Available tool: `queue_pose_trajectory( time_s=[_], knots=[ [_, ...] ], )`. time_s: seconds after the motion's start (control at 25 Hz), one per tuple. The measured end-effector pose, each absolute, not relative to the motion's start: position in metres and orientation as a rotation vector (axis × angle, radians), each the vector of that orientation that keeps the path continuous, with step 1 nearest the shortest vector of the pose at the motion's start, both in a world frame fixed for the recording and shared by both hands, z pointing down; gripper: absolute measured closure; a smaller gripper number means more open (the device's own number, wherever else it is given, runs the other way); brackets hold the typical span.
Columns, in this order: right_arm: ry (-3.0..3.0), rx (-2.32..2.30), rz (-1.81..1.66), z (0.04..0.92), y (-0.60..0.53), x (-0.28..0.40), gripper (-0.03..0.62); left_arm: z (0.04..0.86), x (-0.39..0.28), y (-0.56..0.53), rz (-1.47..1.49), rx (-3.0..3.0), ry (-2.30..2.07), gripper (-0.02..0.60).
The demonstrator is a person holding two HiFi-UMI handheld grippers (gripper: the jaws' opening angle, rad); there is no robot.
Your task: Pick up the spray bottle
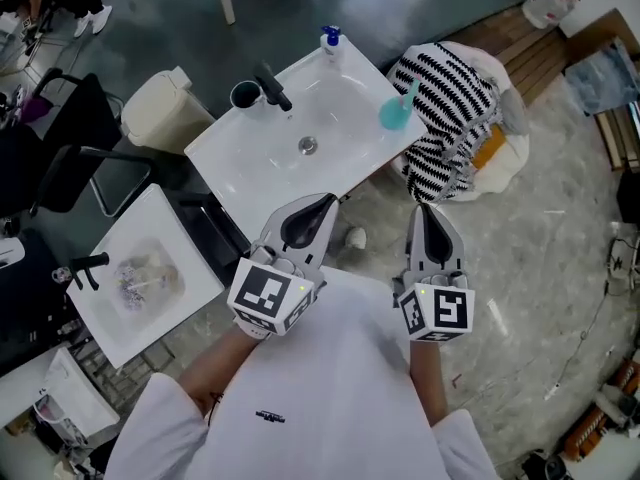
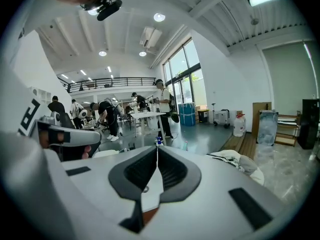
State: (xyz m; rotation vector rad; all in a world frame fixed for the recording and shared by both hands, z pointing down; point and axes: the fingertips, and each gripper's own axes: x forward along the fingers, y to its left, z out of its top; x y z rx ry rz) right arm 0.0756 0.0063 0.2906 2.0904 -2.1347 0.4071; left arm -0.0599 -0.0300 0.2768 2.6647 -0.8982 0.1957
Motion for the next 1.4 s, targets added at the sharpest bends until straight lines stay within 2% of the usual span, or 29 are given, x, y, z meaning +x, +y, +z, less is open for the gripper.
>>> queue_pose_trajectory(
  time_s=[1.12, 1.24, 1.4],
  knots=[
    [-2.288, 1.892, 0.307, 0.318, -0.092, 0.138, 0.583, 0.290, -0.003, -0.098, 0.264, 2.604, -1.082, 0.574],
    [-2.299, 1.839, 0.321, 0.329, -0.106, 0.142, 0.514, 0.296, 0.003, -0.107, 0.274, 2.592, -1.097, 0.574],
    [-2.279, 1.768, 0.304, 0.347, -0.121, 0.143, 0.491, 0.306, 0.007, -0.118, 0.291, 2.567, -1.118, 0.574]
  ],
)
